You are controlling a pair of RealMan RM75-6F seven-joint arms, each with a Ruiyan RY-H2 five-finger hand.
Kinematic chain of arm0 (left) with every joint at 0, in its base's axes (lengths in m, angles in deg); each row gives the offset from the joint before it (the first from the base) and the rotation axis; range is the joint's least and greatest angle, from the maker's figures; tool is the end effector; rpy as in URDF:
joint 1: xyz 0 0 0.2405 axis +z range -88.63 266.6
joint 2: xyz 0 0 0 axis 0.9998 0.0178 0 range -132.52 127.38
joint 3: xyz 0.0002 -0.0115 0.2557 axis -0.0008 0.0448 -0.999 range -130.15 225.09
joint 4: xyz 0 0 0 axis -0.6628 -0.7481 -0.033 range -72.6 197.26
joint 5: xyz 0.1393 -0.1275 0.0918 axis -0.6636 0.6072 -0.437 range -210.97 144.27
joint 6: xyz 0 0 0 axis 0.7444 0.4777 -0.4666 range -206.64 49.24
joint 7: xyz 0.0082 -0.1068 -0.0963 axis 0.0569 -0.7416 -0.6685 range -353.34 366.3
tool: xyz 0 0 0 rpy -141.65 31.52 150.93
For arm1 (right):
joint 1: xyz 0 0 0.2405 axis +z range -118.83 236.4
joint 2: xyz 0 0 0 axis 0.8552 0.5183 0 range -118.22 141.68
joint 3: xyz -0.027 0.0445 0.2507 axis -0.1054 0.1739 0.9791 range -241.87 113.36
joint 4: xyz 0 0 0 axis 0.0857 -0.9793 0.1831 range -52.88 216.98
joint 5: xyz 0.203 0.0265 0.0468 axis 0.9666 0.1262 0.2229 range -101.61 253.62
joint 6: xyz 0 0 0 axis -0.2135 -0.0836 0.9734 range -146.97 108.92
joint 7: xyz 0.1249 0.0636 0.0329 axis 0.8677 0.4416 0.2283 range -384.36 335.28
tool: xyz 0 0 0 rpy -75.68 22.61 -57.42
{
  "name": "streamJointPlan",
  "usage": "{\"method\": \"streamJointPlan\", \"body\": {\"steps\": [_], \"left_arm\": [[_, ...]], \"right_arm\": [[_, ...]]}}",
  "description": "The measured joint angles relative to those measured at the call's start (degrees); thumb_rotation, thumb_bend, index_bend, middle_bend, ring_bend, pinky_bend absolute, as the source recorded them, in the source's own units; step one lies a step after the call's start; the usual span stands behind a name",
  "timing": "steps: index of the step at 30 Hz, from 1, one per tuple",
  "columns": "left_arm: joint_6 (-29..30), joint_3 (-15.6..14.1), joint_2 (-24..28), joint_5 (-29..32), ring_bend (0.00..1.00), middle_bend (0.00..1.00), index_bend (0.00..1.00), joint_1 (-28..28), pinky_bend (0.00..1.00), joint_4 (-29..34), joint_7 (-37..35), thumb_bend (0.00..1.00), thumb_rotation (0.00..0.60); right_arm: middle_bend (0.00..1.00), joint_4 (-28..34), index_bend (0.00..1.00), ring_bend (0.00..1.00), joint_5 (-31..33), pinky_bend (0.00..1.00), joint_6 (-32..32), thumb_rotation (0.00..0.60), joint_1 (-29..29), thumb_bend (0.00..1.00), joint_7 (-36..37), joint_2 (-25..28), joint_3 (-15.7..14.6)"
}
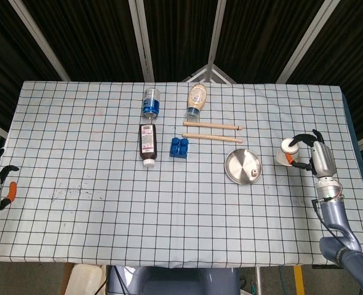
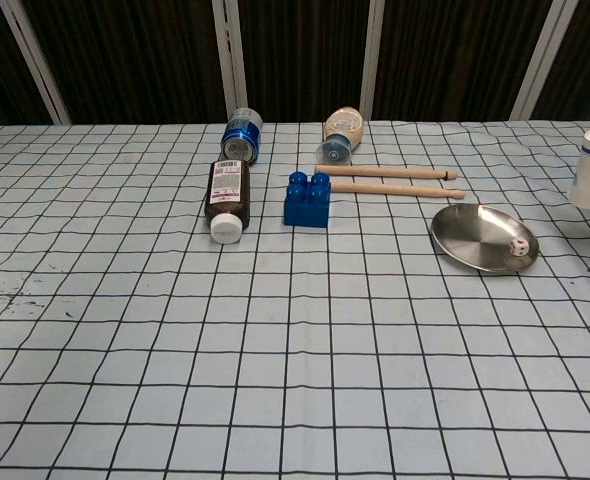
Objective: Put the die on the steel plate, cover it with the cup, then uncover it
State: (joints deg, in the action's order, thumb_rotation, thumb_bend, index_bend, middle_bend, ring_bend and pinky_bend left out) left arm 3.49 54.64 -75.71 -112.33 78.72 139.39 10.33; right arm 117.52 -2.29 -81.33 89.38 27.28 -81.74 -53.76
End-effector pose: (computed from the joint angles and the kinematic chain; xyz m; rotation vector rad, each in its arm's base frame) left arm -0.3415 0.2306 0.1475 -1.3286 -0.7597 -0.8056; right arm -0.3452 -0.3764 0.0961 1.1710 -1.2738 1.3166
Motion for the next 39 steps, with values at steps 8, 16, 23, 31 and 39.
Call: {"method": "streamJointPlan", "body": {"steps": [8,16,23,31,39], "left_arm": [[-0.42,-0.03,-0.44,0.56,0.0,0.0,0.33,-0.05,0.16,-0.3,1.24,0.69,0.6],[-0.15,-0.07,-0.41,0.57,0.0,0.0,0.34,0.15,0.16,-0.34,1.3,0.69,0.6],[-0.21,-0.12,-0.39,0.48,0.0,0.0,0.34,0.16,0.16,-0.29,1.38,0.69,0.6],[-0.87,-0.13,-0.43,0.48,0.0,0.0,0.34,-0.12,0.16,-0.6,0.83,0.69,0.6],[-0.89,-0.83,0.09,-1.13,0.0,0.0,0.33,-0.22,0.16,-0.21,-1.18,0.69,0.6]], "right_arm": [[0.41,-7.91,0.38,0.23,-1.14,0.0,3.15,0.6,1.8,0.19,3.84,-4.41,-0.78],[0.25,-12.15,0.22,0.16,-1.74,0.0,8.07,0.6,2.98,0.04,6.66,-6.54,-1.77],[0.16,-12.92,0.17,0.12,-1.99,0.0,9.79,0.6,3.21,0.02,7.44,-6.44,-2.15],[0.15,-9.73,0.15,0.11,-3.63,0.0,5.89,0.6,1.3,0.02,7.09,-2.2,-3.38],[0.15,5.2,0.15,0.11,-5.61,0.0,-4.17,0.6,-4.41,0.02,-0.33,6.77,-5.21]]}}
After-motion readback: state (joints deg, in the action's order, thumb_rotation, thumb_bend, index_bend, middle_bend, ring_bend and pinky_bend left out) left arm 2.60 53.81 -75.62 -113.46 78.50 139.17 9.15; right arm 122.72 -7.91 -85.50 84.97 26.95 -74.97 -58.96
